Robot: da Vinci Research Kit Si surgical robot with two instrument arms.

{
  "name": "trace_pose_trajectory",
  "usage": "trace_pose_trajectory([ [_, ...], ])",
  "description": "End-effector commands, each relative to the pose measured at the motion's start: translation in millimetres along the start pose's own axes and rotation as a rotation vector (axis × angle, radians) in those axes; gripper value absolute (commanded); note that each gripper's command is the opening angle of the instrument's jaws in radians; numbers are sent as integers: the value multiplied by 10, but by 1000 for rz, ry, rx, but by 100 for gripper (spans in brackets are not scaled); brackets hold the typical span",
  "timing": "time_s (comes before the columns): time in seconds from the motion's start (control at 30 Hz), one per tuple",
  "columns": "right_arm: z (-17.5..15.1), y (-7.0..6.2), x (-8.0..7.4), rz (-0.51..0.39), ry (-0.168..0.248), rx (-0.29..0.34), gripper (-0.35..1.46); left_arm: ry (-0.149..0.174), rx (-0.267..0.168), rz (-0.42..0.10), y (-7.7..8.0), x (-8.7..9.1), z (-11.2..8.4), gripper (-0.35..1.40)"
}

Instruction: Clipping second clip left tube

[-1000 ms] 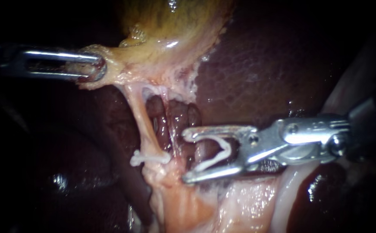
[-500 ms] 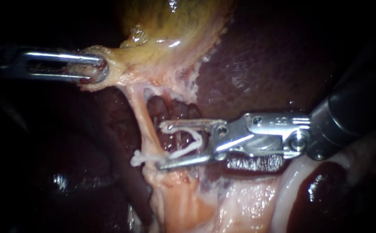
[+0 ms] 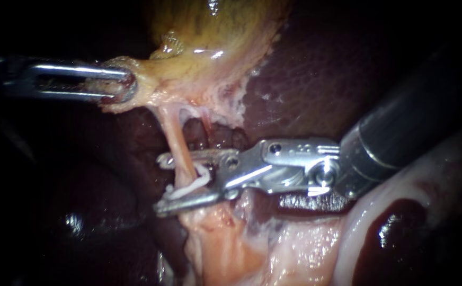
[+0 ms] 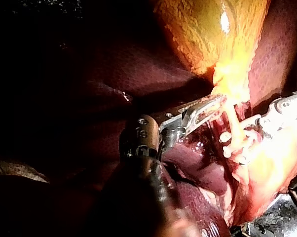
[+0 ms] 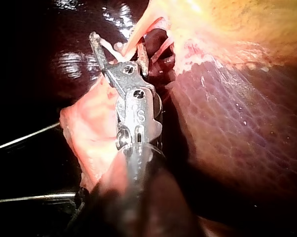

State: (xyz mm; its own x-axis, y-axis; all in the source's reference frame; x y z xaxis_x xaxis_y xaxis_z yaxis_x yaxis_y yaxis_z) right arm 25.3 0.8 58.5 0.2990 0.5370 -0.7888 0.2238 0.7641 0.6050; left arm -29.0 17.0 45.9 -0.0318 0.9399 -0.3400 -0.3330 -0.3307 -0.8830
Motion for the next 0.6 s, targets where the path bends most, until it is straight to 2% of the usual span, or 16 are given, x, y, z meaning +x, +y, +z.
trace_pose_trajectory([
  [0.03, 0, -5, 3, -4, -1, 8, 50, 0, 1, 0, 0, 0, 0, -35],
  [0.27, -1, -31, 15, -16, 25, 51, 48, 0, 0, 0, 0, 0, -1, -35],
  [0.37, 0, -34, 17, -16, 25, 53, 46, 0, 1, 0, 0, 0, -1, -35],
  [0.6, -3, -34, 15, 1, 24, 61, 25, 0, 1, 0, 0, 0, 0, -35],
])
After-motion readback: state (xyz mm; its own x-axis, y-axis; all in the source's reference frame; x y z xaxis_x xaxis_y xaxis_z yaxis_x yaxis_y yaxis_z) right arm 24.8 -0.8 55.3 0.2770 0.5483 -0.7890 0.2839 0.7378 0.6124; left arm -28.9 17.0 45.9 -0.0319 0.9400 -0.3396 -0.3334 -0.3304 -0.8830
